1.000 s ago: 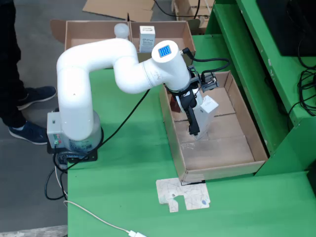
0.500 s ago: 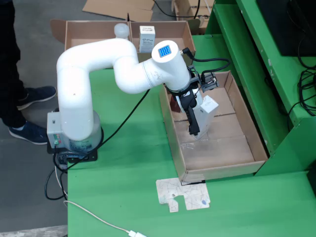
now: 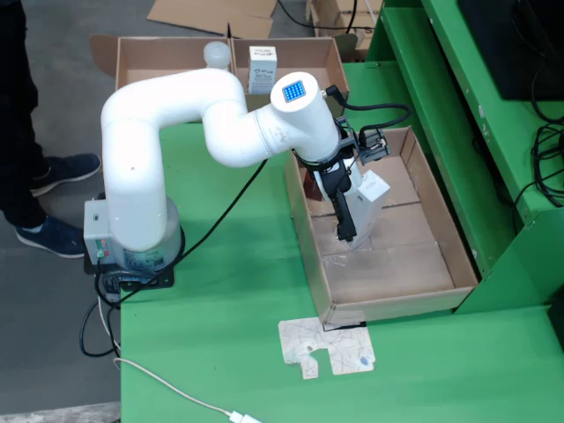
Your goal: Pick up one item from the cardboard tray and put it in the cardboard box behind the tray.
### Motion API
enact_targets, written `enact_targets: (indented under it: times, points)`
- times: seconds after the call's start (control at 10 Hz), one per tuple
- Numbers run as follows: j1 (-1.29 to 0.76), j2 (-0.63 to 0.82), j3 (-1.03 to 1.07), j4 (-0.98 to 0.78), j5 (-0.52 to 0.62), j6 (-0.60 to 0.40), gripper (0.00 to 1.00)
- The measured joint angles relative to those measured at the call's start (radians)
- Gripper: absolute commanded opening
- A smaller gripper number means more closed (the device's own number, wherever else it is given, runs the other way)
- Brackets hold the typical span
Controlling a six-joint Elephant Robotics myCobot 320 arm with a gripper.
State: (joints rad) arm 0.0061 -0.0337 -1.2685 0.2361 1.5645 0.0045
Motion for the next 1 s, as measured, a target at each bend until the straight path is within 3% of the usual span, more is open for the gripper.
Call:
enact_targets:
  times: [0.4, 1.0]
  points:
    - [0.001, 0.002, 0.003, -0.005, -0.001, 0.006, 1.0]
    - [0.072, -0.023, 0.146, -0.172, -0.066, 0.207, 1.0]
